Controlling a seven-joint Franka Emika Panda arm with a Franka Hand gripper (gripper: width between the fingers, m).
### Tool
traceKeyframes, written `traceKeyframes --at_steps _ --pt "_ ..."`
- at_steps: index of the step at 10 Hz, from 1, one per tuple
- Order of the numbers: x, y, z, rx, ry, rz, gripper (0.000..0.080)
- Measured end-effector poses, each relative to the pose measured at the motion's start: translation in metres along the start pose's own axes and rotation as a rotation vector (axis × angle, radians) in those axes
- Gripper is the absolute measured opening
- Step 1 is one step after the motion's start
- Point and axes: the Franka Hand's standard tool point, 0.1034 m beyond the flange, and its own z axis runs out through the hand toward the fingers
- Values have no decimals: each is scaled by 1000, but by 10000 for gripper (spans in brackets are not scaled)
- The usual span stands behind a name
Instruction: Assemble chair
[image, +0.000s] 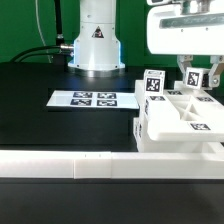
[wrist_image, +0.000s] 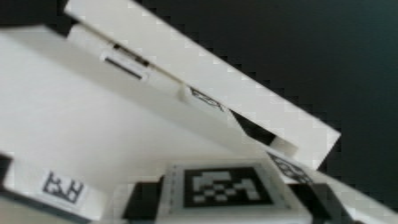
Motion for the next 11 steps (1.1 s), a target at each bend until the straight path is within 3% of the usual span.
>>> traceKeyframes --at_steps 5,6,7,11 --pt "1 0 0 1 3 85 285" --pt "3 -2 -3 -3 0 7 508" --pt "3 -5 -7 -14 -11 -24 603" --pt "4 -7 -8 -21 -2 -354 647"
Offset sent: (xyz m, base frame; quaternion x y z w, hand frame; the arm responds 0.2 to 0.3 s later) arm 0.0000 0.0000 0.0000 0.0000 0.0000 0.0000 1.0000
